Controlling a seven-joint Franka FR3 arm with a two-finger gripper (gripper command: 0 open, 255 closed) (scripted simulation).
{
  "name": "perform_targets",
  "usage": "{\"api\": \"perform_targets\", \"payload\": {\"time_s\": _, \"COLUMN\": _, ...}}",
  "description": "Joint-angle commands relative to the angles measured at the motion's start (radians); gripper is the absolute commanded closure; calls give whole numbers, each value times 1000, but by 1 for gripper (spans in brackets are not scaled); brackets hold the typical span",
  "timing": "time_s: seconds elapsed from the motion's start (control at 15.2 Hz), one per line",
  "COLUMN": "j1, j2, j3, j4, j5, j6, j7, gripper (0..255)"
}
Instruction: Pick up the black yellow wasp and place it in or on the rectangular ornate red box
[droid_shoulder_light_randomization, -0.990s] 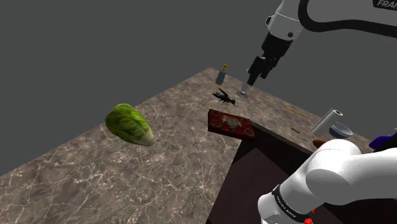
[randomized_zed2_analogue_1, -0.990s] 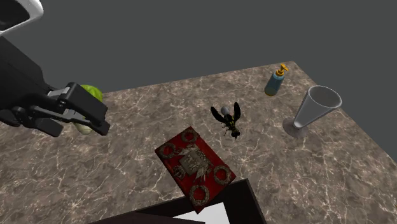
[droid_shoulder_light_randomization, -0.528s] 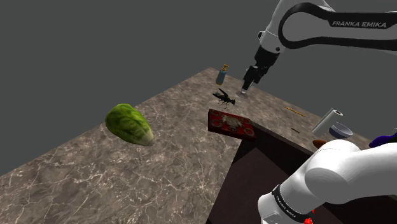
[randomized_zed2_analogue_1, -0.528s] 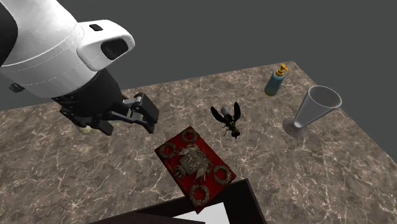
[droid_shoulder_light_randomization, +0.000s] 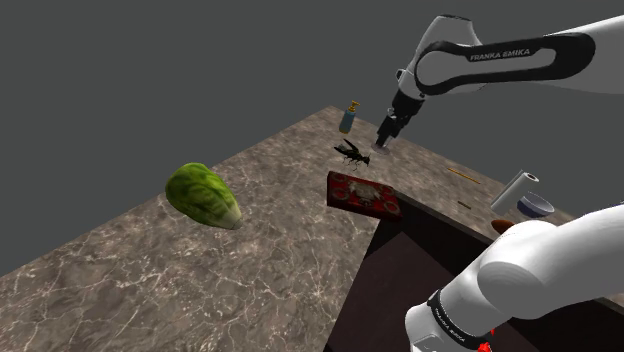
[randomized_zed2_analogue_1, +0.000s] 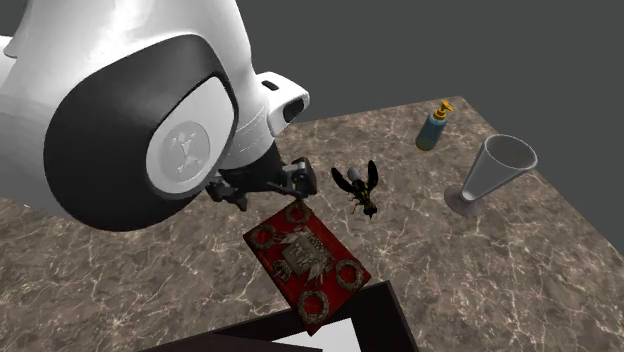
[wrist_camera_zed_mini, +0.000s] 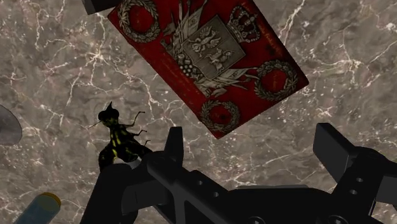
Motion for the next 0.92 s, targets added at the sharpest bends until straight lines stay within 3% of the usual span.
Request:
{"api": "perform_targets", "payload": {"time_s": 0.0, "j1": -3, "j2": 64, "j3": -34, "j4": 15, "j5": 6, "j6": 56, "j7": -45, "gripper": 0}}
{"api": "perform_targets", "payload": {"time_s": 0.4, "j1": -5, "j2": 279, "j3": -124, "j4": 100, "j5": 76, "j6": 196, "j7": -200, "gripper": 0}}
{"api": "perform_targets", "payload": {"time_s": 0.86, "j1": -39, "j2": 558, "j3": -172, "j4": 265, "j5": 253, "j6": 296, "j7": -423, "gripper": 0}}
